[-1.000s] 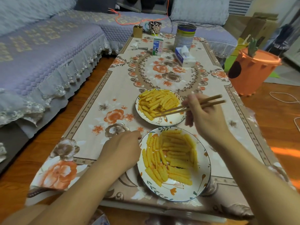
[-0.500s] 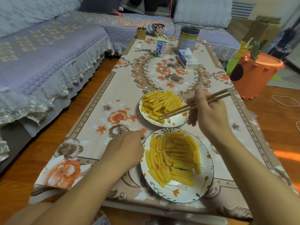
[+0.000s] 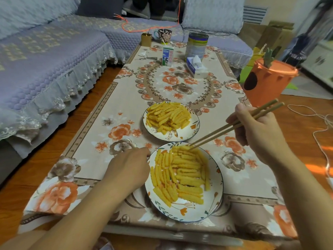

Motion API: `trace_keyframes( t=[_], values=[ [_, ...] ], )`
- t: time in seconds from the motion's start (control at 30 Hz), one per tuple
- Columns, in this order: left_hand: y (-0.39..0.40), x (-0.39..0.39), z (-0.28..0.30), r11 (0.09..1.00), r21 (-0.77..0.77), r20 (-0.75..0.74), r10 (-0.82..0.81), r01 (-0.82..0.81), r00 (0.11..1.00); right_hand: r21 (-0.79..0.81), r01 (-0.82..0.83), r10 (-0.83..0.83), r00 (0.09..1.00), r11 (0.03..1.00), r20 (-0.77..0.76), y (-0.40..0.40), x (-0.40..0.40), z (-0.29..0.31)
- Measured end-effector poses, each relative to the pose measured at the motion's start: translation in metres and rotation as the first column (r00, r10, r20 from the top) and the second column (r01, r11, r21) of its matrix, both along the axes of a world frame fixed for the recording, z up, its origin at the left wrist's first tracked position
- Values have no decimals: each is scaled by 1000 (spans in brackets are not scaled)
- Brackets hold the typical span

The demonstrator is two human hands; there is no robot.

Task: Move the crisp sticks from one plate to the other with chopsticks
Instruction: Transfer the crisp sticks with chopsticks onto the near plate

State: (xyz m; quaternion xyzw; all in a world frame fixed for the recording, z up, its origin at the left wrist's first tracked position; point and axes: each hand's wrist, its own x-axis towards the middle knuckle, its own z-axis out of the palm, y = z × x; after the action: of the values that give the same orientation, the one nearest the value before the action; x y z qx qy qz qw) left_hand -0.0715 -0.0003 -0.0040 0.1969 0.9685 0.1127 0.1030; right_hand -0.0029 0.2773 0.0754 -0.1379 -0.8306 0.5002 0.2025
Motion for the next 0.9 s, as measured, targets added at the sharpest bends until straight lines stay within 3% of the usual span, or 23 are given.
trace_keyframes(
  t=[0.13,0.37,0.53,0.7,0.9],
  values=[
    [1,-1,-1,1000,-17,-7,2,-2,1000,-78,26,-27,999,997,-23,6,-4,1],
    [0,-4,-4,1000,-25,-16,-9,8,1000,-43,-4,4,1000,999,4,-1,-16,-4],
    [-1,-4,-6,1000,-20,-20,-5,5,1000,-125,21,-38,990,992,-134,-16,-23,-4],
    [-1,-5,-6,1000,-18,-16,8,-9,1000,45,-146,150,982,988,-115,-57,-45,-32],
    [-3,-4,-8,1000,10,-3,13,-13,1000,216,-189,222,965,958,-137,-67,-65,-50]
  ],
)
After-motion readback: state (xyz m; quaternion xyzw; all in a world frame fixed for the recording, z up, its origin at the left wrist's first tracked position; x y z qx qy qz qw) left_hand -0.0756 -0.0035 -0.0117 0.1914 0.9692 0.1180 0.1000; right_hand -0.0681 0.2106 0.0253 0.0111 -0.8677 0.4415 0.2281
